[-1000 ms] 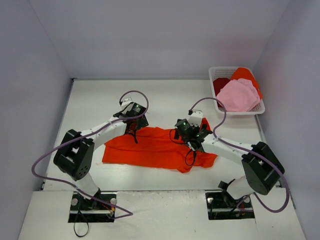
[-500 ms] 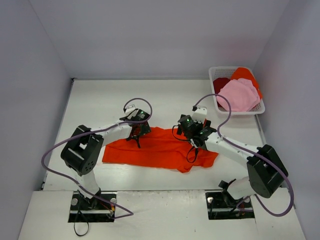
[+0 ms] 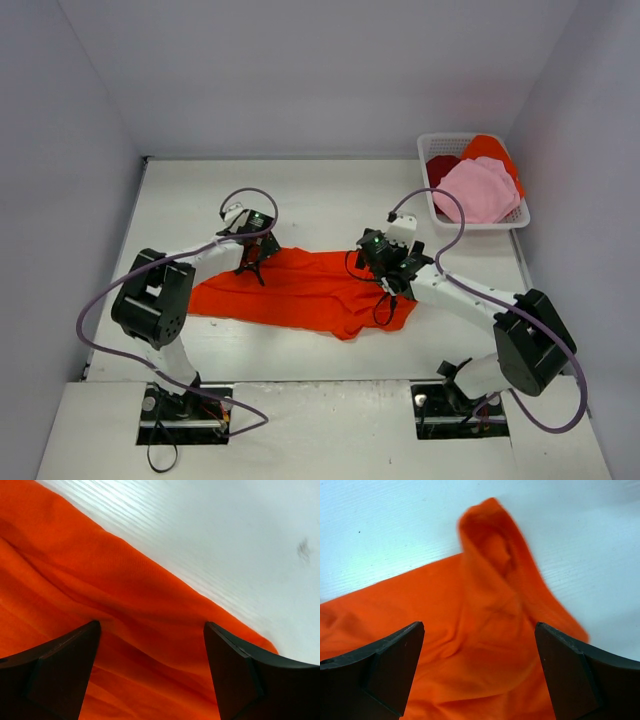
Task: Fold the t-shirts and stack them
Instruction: Fold the tshirt
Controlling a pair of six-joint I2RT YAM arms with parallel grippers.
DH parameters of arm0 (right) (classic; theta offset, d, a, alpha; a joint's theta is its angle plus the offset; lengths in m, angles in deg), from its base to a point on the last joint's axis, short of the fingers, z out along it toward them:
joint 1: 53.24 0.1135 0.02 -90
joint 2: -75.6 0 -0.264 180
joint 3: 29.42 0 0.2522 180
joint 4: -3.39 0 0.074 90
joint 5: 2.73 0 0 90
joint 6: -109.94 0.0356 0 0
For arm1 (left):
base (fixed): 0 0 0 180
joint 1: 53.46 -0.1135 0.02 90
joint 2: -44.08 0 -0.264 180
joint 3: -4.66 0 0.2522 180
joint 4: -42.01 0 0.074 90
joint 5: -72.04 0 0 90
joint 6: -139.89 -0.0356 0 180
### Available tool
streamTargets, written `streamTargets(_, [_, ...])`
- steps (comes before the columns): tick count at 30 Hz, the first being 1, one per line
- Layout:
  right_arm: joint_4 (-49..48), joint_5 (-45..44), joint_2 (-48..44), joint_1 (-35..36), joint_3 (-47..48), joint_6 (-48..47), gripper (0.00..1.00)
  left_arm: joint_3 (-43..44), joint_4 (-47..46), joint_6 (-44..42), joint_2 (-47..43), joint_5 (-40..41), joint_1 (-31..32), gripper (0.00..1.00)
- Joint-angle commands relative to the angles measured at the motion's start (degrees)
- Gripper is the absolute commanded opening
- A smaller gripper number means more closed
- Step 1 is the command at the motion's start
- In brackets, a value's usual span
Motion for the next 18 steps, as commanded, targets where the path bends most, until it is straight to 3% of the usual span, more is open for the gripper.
streamTargets(1, [0.14,-3.45,-0.92,-0.36,0.98,1.11,0.89,-2.57,1.06,-1.2,-1.6,-0.38,-3.27,0.8])
streamTargets(18, [-3.1,-2.75,8.04,-0.36,4.75,0.68,0.84,-5.12,0.45,-2.44,-4.86,-1.09,-5.91,0.8])
